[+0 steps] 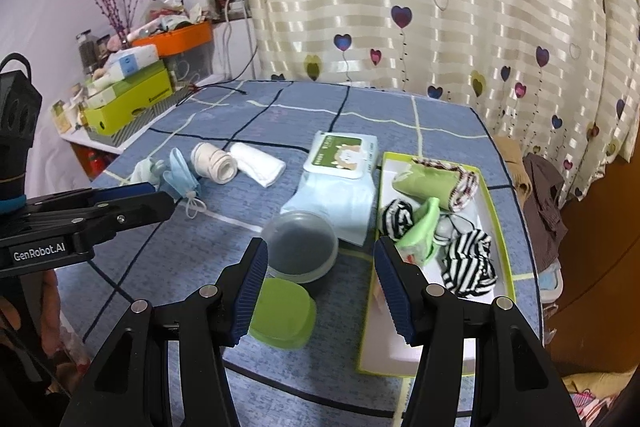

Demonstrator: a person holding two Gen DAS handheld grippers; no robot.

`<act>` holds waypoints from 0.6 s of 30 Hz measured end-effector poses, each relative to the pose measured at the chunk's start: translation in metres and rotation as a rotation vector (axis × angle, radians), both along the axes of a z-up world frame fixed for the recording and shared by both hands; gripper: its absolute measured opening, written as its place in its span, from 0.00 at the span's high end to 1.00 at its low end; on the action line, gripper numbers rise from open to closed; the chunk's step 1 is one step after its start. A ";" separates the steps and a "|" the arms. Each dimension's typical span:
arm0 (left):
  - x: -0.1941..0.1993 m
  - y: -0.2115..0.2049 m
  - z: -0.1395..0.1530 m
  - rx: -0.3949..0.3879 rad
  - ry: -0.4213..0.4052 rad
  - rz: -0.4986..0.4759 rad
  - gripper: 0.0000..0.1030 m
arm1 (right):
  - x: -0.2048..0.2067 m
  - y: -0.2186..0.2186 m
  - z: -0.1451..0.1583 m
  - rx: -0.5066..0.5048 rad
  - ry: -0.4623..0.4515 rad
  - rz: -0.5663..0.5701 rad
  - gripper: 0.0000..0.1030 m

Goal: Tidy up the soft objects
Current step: 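Withdraw both tools from the tray toward the remaining white items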

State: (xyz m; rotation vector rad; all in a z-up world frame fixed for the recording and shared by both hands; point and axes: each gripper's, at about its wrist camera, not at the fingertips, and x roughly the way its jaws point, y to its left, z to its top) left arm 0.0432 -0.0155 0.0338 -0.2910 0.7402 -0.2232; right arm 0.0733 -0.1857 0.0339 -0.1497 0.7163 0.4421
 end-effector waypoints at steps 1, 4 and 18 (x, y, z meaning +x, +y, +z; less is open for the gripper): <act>0.000 0.002 0.000 0.001 -0.002 0.003 0.52 | 0.001 0.003 0.001 0.000 0.000 0.006 0.46; 0.000 0.009 -0.002 -0.001 -0.001 0.016 0.52 | 0.003 0.011 0.002 -0.002 -0.002 0.026 0.46; 0.005 0.054 -0.018 -0.015 0.032 0.106 0.52 | 0.018 0.062 0.001 -0.034 0.002 0.129 0.46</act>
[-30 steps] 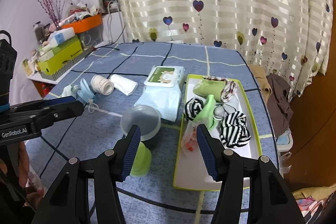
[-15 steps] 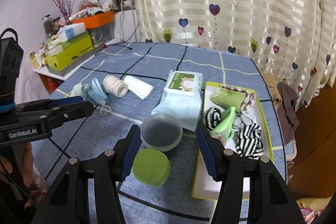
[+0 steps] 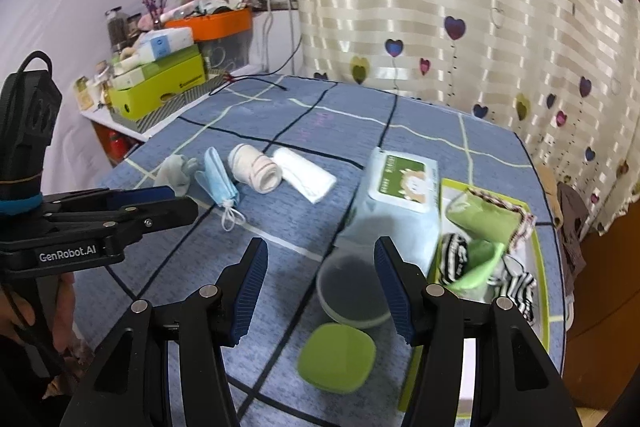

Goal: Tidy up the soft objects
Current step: 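Withdraw both tools from the tray toward the remaining white items, then grasp the white crumpled cloth with the left tool while the right tool grasps the rolled bandage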

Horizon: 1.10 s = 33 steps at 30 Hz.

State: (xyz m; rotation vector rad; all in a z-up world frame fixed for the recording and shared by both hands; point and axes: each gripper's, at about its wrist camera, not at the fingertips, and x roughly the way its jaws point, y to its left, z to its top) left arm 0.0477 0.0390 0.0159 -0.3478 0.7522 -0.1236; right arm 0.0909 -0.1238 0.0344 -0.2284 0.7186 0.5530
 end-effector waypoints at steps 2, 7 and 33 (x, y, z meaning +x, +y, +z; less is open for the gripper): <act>0.001 0.005 -0.001 0.002 0.001 0.011 0.52 | 0.002 0.006 -0.001 -0.004 0.003 0.013 0.46; 0.001 0.021 -0.006 -0.003 0.006 0.039 0.52 | 0.010 0.024 -0.003 -0.015 0.009 0.042 0.46; 0.025 0.131 -0.045 -0.012 0.100 0.249 0.52 | 0.077 0.127 -0.025 -0.135 0.079 0.185 0.46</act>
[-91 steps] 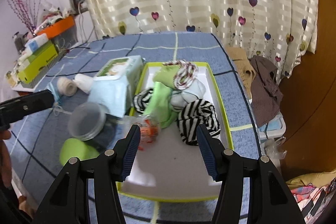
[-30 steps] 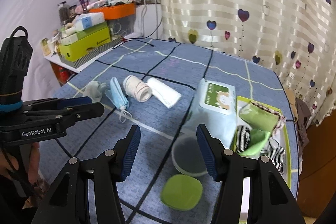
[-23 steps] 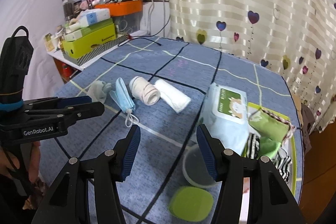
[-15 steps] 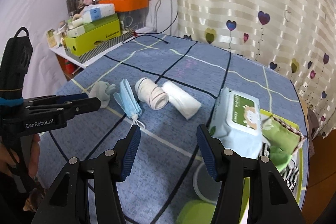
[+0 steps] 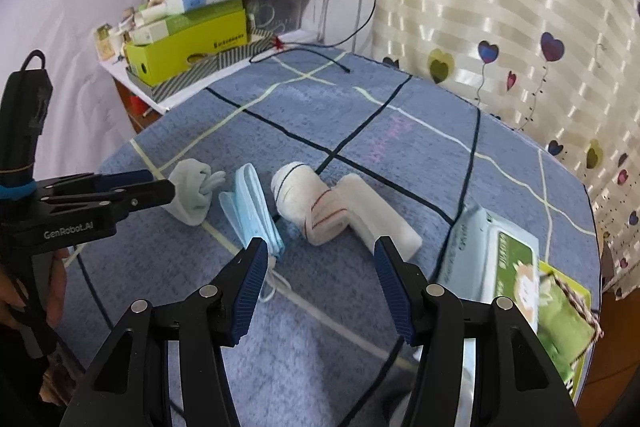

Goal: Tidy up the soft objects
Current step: 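Grasp the white crumpled cloth with the left tool while the right tool grasps the rolled bandage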

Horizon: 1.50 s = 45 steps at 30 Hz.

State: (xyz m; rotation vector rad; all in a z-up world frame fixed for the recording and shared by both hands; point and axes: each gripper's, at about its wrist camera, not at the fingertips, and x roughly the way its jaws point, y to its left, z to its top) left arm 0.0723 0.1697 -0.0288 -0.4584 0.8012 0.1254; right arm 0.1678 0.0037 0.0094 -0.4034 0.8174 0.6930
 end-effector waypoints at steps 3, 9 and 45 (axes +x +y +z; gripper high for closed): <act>0.005 0.009 -0.005 -0.003 0.009 0.007 0.52 | 0.011 0.011 -0.007 -0.017 0.022 0.012 0.46; 0.017 0.021 -0.024 -0.020 0.056 0.026 0.52 | 0.032 0.033 -0.020 -0.089 0.039 0.044 0.46; 0.016 0.000 -0.012 -0.027 0.010 -0.030 0.74 | 0.040 0.041 -0.022 -0.157 0.020 0.103 0.54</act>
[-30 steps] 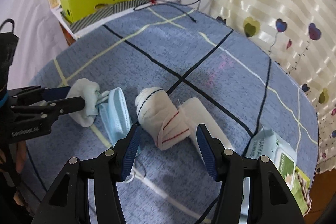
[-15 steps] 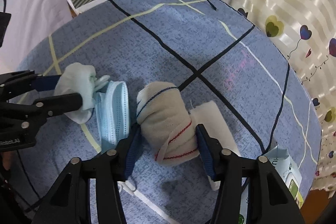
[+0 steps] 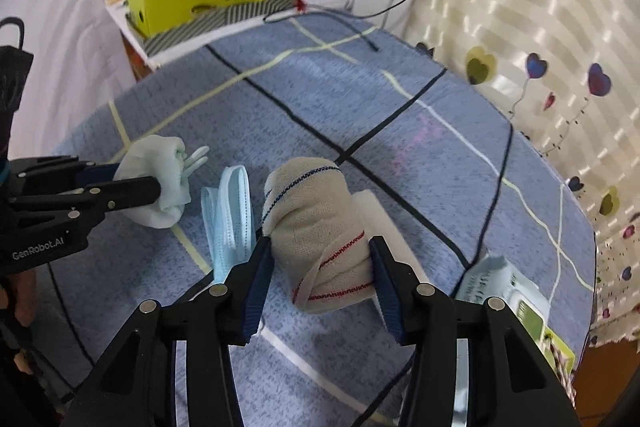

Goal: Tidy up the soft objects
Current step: 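Grasp the white crumpled cloth with the left tool while the right tool grasps the rolled bandage, then carry the white cloth and rolled bandage over the white tray box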

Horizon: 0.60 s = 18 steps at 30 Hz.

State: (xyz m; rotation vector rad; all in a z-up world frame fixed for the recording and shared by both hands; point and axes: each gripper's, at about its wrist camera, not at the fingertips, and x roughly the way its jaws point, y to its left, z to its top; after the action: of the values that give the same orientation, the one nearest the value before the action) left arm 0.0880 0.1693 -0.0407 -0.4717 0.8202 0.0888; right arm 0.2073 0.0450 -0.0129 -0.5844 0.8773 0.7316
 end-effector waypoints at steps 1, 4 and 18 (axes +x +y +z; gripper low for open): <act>-0.002 -0.003 0.004 0.002 -0.009 -0.002 0.74 | -0.004 -0.004 0.004 0.014 -0.004 -0.004 0.54; -0.010 -0.011 0.017 0.011 -0.037 -0.008 0.74 | -0.015 -0.015 0.014 0.053 -0.015 -0.018 0.54; -0.031 -0.063 0.055 0.048 -0.107 -0.093 0.74 | -0.074 -0.075 0.045 0.229 -0.047 -0.111 0.54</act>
State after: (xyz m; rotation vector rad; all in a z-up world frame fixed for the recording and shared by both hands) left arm 0.0570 0.1059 0.0147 -0.3888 0.7323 -0.0028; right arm 0.1328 -0.0297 0.0325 -0.3461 0.7633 0.7033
